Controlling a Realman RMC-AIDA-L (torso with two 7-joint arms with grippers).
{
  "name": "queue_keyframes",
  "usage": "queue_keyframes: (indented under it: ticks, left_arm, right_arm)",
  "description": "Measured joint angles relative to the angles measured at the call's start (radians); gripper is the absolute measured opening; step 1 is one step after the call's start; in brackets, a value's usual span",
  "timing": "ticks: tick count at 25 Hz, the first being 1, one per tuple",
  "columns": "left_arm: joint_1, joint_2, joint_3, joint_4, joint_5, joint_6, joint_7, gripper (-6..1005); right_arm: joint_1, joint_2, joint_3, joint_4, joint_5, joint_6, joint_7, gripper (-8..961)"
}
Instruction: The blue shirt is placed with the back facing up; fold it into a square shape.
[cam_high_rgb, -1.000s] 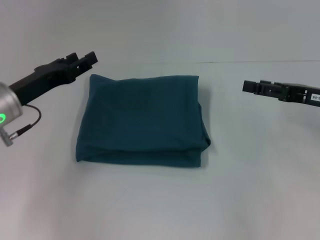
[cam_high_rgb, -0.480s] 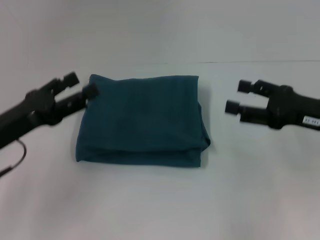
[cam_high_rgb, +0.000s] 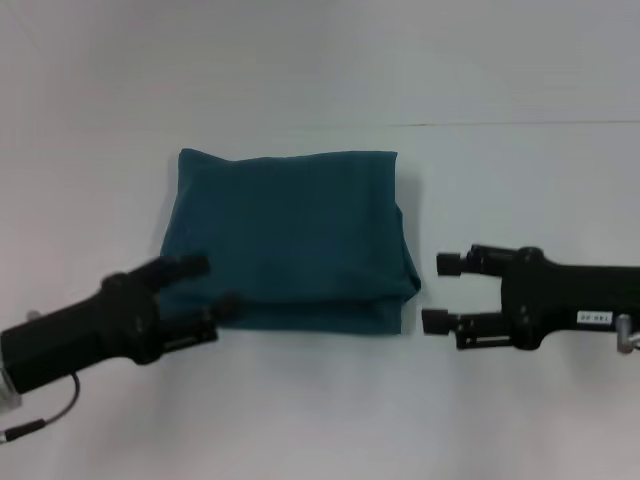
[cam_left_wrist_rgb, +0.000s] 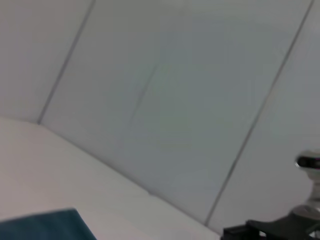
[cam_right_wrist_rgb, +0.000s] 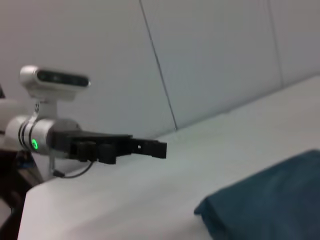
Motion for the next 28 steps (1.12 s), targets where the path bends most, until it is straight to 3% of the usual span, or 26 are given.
queue_keyframes:
  ticks: [28]
  left_arm:
    - [-0.008,0.002,0.002,-0.036,0.037,0.000,-0.003,949]
  right_arm:
    - [0.000,0.003,-0.007,0.009,-0.033,0.006,0.026,915]
